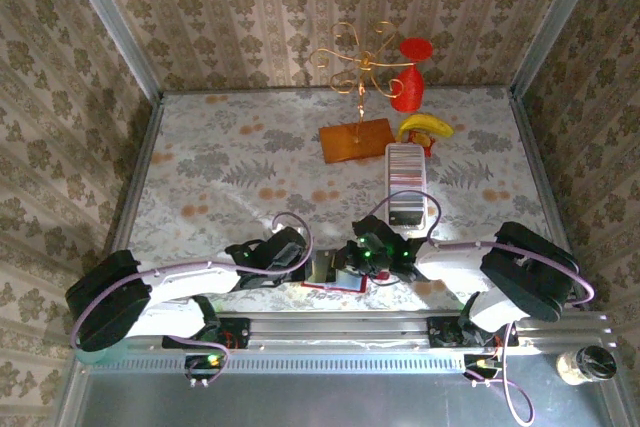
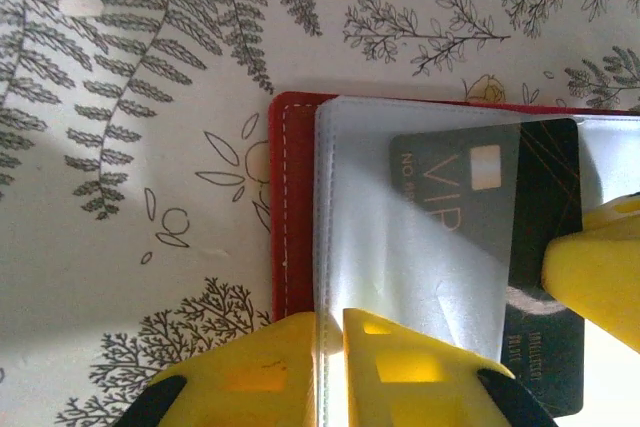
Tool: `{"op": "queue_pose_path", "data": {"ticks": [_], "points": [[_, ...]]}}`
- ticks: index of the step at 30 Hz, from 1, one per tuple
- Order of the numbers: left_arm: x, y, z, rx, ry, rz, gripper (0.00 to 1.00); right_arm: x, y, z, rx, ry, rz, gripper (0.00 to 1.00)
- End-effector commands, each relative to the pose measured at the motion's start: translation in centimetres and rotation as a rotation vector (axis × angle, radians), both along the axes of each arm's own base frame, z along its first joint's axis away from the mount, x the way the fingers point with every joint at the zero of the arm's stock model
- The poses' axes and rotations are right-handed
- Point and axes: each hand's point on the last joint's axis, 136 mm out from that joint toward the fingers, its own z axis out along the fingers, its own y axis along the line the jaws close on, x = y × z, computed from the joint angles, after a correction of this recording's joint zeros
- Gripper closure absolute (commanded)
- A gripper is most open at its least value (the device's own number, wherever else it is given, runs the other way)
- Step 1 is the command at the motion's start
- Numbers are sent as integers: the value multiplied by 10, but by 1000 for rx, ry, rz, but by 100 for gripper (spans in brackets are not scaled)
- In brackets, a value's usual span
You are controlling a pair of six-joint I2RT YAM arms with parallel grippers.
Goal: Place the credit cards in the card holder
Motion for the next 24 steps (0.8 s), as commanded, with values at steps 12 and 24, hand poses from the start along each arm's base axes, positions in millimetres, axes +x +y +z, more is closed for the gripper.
{"op": "queue_pose_path", "data": {"ticks": [12, 24], "points": [[-18, 12, -2, -2, 32, 19, 82, -8, 3, -8, -94, 58, 11, 88], [-20, 14, 2, 10, 19, 29, 79, -10, 14, -10, -109, 69, 35, 83]]}}
